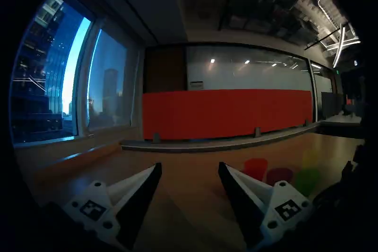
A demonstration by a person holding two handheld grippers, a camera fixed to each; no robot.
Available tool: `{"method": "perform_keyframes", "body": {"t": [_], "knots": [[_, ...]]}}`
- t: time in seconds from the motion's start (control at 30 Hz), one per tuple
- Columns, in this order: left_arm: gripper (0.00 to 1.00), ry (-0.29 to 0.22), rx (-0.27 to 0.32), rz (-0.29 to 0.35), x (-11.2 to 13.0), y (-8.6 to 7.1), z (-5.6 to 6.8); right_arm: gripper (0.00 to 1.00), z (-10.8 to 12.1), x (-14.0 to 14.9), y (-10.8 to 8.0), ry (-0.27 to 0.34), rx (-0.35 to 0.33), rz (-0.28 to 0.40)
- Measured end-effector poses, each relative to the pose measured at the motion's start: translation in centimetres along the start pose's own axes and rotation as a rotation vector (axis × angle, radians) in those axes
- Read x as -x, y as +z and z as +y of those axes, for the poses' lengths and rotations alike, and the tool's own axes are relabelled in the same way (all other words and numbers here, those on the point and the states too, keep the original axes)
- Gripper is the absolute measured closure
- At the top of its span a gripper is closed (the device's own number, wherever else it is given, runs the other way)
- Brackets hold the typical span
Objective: Pour water
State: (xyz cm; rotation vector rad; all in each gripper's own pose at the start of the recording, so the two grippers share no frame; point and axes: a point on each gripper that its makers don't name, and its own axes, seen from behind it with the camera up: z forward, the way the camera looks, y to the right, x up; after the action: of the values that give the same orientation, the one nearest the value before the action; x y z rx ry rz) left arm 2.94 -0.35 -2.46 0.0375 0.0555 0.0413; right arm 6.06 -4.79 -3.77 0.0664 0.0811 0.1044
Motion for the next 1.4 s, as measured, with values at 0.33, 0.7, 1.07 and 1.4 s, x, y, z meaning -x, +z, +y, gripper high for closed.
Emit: {"method": "perform_keyframes", "body": {"t": [0.33,0.7,1.07,1.4], "knots": [[0.12,-0.004,0.009,-0.005,1.0,0.7,0.8,0.01,0.4,0.9,0.3,-0.013,0.005,-0.03],[0.11,-0.016,0.013,-0.019,2.4,1.8,0.3,0.01,-0.2,1.9,1.0,-0.019,-0.004,-0.057],[0.12,-0.027,0.024,-0.035,3.3,2.4,0.5,0.01,-0.3,2.0,1.4,-0.02,-0.013,-0.059],[0.12,-0.028,0.032,-0.049,3.5,2.5,0.6,0.01,0.1,2.4,1.3,-0.019,-0.005,-0.068]]}}
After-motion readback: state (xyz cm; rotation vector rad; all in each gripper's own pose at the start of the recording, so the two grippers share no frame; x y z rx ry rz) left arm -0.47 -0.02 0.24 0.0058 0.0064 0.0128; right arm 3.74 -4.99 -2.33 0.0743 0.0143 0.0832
